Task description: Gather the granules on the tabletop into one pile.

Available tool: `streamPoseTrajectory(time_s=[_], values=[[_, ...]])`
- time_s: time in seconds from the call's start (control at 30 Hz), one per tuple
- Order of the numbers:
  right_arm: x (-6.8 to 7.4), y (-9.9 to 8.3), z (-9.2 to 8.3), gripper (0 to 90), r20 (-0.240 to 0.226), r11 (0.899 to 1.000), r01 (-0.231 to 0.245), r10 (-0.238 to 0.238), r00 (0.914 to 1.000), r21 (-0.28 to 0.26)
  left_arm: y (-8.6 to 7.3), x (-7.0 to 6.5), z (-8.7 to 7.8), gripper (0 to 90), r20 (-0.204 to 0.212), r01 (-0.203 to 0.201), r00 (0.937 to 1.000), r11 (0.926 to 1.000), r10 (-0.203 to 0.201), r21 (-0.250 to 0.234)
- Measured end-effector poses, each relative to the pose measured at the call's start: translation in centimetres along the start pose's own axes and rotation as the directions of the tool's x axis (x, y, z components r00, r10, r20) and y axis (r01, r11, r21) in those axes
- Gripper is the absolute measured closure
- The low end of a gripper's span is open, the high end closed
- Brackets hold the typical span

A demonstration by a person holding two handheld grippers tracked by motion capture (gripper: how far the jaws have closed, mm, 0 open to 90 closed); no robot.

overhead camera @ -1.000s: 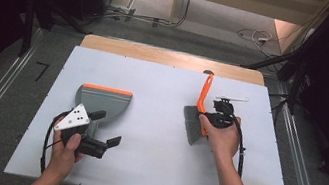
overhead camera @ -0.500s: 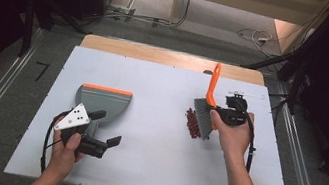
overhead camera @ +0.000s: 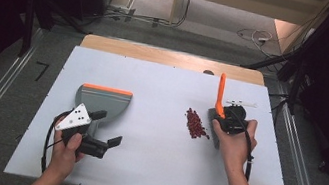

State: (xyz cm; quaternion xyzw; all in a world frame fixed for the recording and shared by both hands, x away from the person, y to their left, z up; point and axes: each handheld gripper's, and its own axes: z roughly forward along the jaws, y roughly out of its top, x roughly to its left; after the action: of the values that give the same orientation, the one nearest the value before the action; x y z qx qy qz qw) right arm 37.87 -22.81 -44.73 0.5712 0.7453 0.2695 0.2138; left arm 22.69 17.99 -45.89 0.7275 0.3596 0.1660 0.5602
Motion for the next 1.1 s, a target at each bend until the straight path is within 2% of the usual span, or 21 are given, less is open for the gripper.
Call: streamPoseTrajectory(time_s=[0.1,0.2,0.4,0.6,0.83,0.97,1.1], values=[[1.5,0.3,0.3,68.8,0.019,0.999,0.038,-0.038,0.9991,0.007,0.0,0.0,0.0,0.0,0.000,0.000,1.0000,1.0000,0.000,0.000],[2.6,0.7,0.6,68.9,0.022,0.998,0.053,-0.054,0.9983,0.016,0.0,0.0,-0.2,0.0,-0.002,0.001,1.0000,1.0000,-0.001,-0.001],[3.6,1.4,1.1,68.9,0.024,0.997,0.074,-0.074,0.9969,0.026,0.0,0.2,-0.2,0.0,-0.001,0.003,1.0000,1.0000,-0.003,-0.007],[3.2,1.4,1.0,68.9,0.025,0.997,0.080,-0.080,0.9964,0.025,0.0,0.2,-0.2,0.0,-0.002,0.001,1.0000,1.0000,-0.001,-0.003],[2.1,1.6,-0.2,68.8,0.017,0.997,0.073,-0.072,0.9972,-0.003,0.0,0.1,-0.1,0.0,-0.004,0.000,1.0000,1.0000,0.000,0.000],[1.3,1.5,-1.1,68.8,-0.003,0.997,0.069,-0.069,0.9976,-0.032,0.0,0.2,-0.1,0.0,-0.004,0.001,1.0000,1.0000,-0.001,-0.002],[0.4,1.4,-2.1,68.8,-0.045,0.996,0.059,-0.062,0.9971,-0.069,0.0,0.2,-0.1,0.0,-0.005,0.002,1.0000,1.0000,-0.002,-0.004]])
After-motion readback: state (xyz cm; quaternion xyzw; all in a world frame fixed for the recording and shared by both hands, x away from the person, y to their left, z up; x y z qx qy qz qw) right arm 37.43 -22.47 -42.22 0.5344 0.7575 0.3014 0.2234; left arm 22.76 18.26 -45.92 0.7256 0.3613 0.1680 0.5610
